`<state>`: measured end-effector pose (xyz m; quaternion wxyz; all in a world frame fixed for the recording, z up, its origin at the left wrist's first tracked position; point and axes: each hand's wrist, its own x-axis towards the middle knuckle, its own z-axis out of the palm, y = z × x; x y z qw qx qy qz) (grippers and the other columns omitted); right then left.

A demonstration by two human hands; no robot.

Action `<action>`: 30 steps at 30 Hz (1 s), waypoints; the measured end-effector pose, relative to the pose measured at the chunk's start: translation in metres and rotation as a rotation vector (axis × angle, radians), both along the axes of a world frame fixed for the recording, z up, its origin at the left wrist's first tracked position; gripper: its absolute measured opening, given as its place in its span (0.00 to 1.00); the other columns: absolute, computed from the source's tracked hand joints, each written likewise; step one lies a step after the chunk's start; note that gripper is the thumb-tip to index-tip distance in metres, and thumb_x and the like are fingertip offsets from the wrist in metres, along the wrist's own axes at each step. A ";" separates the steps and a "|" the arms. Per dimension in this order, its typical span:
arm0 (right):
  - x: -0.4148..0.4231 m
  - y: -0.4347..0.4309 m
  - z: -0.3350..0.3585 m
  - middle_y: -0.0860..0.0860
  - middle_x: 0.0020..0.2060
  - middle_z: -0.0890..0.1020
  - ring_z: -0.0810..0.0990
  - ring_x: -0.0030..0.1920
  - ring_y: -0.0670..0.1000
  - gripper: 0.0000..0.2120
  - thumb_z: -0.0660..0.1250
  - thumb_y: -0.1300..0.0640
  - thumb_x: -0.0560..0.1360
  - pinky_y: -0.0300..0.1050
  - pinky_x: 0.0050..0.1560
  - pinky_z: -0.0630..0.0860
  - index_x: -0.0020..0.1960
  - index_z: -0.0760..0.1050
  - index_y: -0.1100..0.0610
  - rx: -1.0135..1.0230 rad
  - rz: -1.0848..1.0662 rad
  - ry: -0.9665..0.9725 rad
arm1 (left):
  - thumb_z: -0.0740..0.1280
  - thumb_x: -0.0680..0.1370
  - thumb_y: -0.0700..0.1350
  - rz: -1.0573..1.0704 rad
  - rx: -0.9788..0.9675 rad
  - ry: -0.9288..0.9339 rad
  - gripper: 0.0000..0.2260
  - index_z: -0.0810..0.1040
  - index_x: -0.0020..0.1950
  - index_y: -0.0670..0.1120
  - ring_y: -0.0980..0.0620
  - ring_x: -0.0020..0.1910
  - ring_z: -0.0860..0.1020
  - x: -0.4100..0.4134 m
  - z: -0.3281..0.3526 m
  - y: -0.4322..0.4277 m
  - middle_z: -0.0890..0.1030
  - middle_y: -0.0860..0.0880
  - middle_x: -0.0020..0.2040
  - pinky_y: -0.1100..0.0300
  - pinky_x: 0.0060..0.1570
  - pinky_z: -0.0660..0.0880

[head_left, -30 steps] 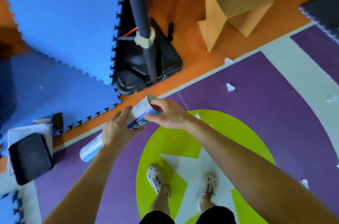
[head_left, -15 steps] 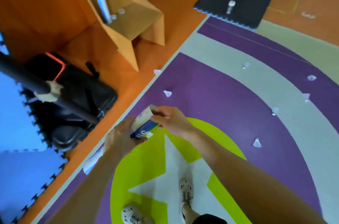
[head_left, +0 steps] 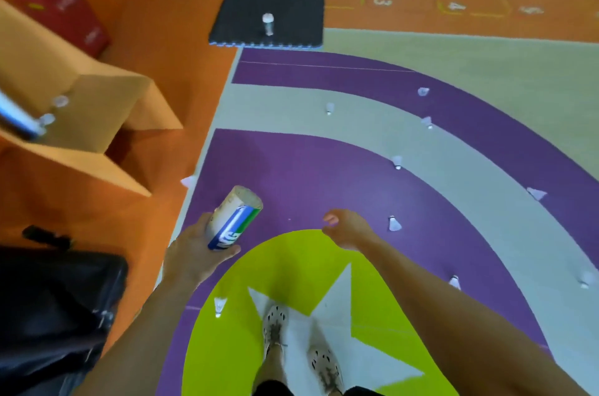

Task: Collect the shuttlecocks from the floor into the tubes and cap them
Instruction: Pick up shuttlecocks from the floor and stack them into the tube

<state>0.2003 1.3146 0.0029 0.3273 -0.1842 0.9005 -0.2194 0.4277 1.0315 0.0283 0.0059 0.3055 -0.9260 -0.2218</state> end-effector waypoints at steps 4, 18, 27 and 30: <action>-0.025 0.022 -0.005 0.50 0.63 0.85 0.82 0.65 0.54 0.16 0.71 0.47 0.79 0.46 0.64 0.78 0.65 0.82 0.50 0.140 -0.047 -0.051 | 0.80 0.65 0.72 -0.151 0.061 -0.018 0.36 0.73 0.66 0.59 0.46 0.46 0.83 -0.060 0.002 -0.020 0.84 0.56 0.48 0.49 0.41 0.81; -0.036 0.064 0.014 0.53 0.76 0.75 0.78 0.71 0.55 0.22 0.69 0.45 0.81 0.46 0.67 0.74 0.72 0.76 0.50 0.235 -0.256 -0.052 | 0.80 0.67 0.73 -0.453 0.113 -0.016 0.34 0.69 0.61 0.59 0.56 0.42 0.83 -0.182 0.002 -0.026 0.82 0.59 0.47 0.55 0.39 0.84; 0.020 0.176 0.025 0.54 0.71 0.80 0.76 0.73 0.56 0.22 0.67 0.46 0.82 0.50 0.72 0.70 0.73 0.76 0.52 0.277 -0.500 -0.053 | 0.81 0.68 0.70 -0.729 0.102 -0.089 0.32 0.69 0.59 0.57 0.53 0.42 0.83 -0.230 -0.007 0.084 0.83 0.58 0.47 0.57 0.39 0.79; 0.041 0.220 0.028 0.58 0.76 0.73 0.75 0.74 0.59 0.22 0.66 0.49 0.83 0.47 0.69 0.72 0.75 0.74 0.54 0.297 -0.550 -0.077 | 0.81 0.69 0.69 -0.787 0.124 -0.107 0.32 0.70 0.61 0.55 0.52 0.43 0.84 -0.234 -0.006 0.131 0.84 0.57 0.50 0.59 0.39 0.79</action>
